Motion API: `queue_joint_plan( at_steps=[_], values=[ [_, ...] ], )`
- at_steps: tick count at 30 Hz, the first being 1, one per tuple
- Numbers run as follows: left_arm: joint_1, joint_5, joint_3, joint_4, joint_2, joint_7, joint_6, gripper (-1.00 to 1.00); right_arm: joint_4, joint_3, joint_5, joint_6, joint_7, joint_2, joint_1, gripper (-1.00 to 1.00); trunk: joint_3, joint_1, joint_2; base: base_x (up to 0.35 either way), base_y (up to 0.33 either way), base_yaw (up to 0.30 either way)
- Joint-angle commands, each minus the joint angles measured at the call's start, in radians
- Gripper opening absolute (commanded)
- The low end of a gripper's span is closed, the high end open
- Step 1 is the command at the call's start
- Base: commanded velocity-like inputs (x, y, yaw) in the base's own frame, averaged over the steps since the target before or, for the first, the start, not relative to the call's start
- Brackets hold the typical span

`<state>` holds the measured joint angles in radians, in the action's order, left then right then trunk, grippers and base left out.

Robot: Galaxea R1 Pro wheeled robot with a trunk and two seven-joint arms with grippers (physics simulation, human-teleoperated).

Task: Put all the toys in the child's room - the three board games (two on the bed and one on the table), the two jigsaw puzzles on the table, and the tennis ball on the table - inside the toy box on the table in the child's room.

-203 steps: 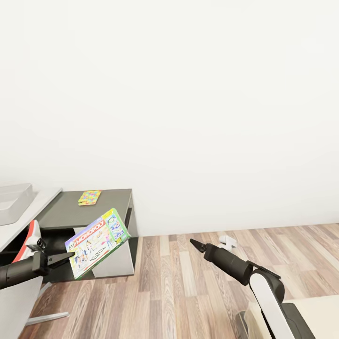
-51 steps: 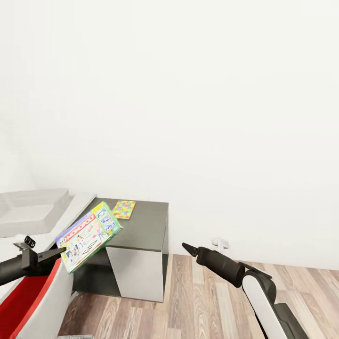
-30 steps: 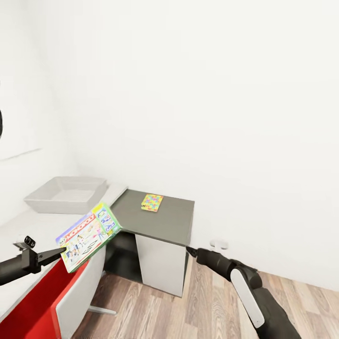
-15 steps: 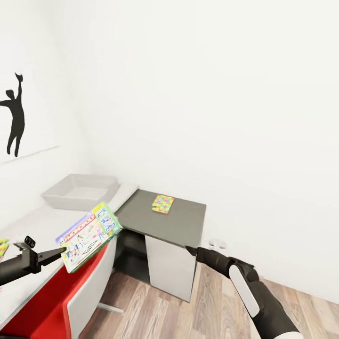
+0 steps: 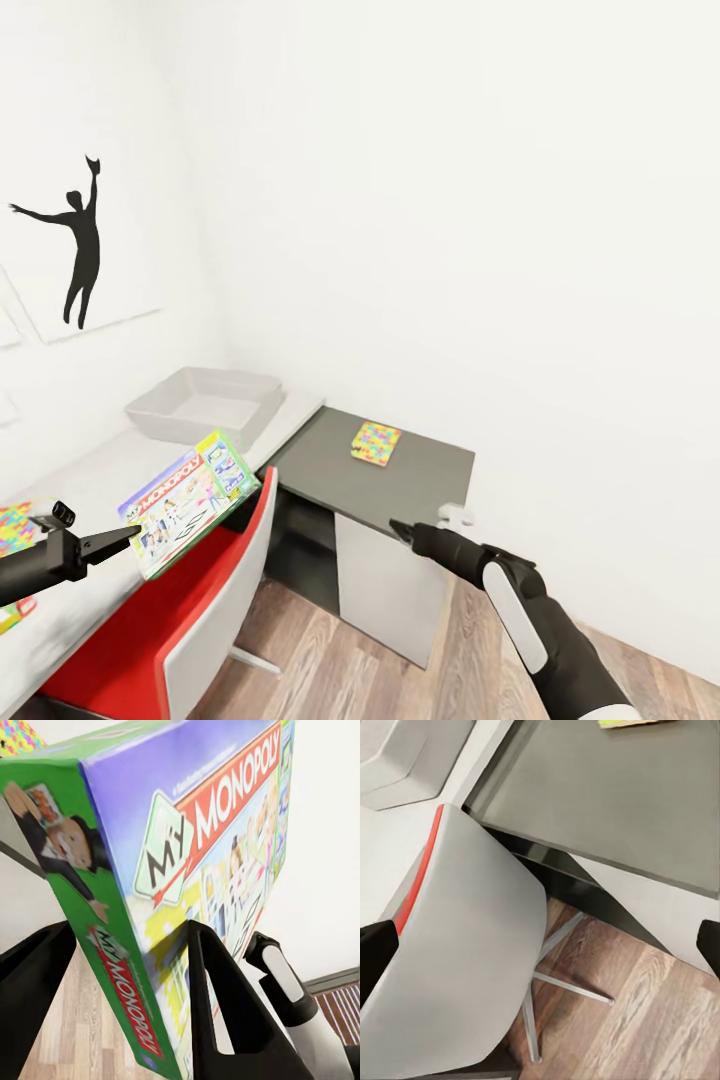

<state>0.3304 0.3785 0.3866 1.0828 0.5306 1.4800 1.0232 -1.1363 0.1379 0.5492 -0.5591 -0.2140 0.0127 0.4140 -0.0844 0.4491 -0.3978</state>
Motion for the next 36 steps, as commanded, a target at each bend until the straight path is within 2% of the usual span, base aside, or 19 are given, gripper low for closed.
queue_joint_plan(
  at_steps=[1, 5, 16, 29, 36],
  values=[
    [0.001, 0.002, 0.0, 0.0, 0.0, 0.003, 0.011, -1.0, -0.016, 0.003, 0.001, -0.003, 0.0, 0.001, -0.001, 1.0, -0.002, 0.001, -0.002, 0.099, 0.0, 0.035],
    [0.001, 0.002, 0.0, 0.0, 0.0, 0.003, 0.011, -1.0, -0.079, 0.013, -0.009, -0.004, 0.007, -0.001, -0.008, 1.0, -0.002, 0.001, -0.002, 0.031, 0.0, 0.011],
    [0.001, 0.001, 0.0, 0.0, 0.0, 0.001, 0.011, -1.0, -0.092, 0.012, -0.009, -0.003, 0.009, -0.002, -0.009, 1.0, -0.002, 0.001, -0.002, 0.036, 0.0, 0.009],
    [0.001, 0.002, -0.003, 0.0, -0.001, 0.0, 0.009, -1.0, -0.092, 0.014, -0.011, -0.007, 0.013, -0.004, -0.011, 1.0, -0.002, 0.001, -0.002, 0.066, -0.014, 0.261],
    [0.001, 0.002, -0.003, 0.0, -0.001, 0.0, 0.009, -1.0, -0.129, 0.015, -0.011, -0.011, 0.01, -0.002, -0.012, 1.0, -0.002, 0.001, -0.002, 0.057, -0.055, 0.067]
  ],
)
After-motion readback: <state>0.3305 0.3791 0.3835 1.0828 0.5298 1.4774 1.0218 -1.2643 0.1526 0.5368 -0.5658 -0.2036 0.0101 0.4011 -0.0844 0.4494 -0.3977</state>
